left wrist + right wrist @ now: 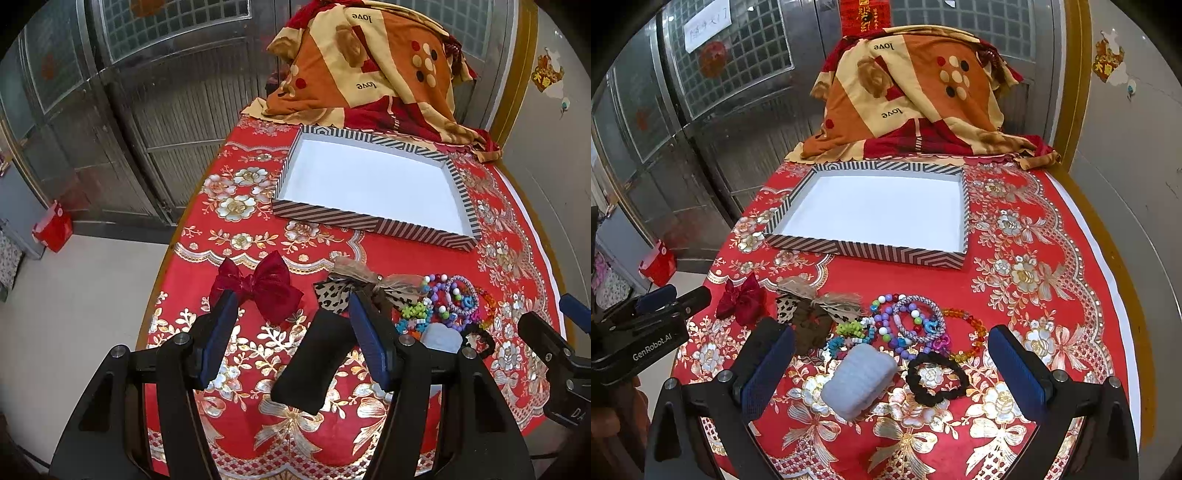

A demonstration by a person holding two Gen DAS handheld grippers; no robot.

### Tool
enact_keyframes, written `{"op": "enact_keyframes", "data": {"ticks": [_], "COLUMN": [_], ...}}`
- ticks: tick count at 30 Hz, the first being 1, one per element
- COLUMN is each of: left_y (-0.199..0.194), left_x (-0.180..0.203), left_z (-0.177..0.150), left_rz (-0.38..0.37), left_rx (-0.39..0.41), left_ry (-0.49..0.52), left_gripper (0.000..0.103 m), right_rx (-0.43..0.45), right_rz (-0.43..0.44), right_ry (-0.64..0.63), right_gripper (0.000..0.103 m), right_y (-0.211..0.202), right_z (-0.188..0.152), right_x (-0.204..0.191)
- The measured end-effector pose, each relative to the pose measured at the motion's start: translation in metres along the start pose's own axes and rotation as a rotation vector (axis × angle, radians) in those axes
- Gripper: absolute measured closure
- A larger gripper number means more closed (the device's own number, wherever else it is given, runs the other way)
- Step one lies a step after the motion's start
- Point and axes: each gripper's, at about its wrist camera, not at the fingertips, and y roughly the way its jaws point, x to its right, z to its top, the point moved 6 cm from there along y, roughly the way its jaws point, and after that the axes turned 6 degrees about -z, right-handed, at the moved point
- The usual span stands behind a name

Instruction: Organize jewelry

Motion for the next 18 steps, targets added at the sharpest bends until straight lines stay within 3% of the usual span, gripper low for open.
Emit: {"op": "enact_keyframes", "data": {"ticks": [18], "left_y": [0.0005], "left_x": [0.002], "left_z": [-0.0036], "left_rz": [-0.002], "left_rx": [-0.016], "left_ry": [0.001], "left_gripper": [0.041], "right_rx": [-0.013], "right_rz": [-0.002], "right_ry": [-0.003], "right_gripper": [0.0], "right_y": [0.0021], "right_z": [-0.0023], "right_x": [0.0008]}}
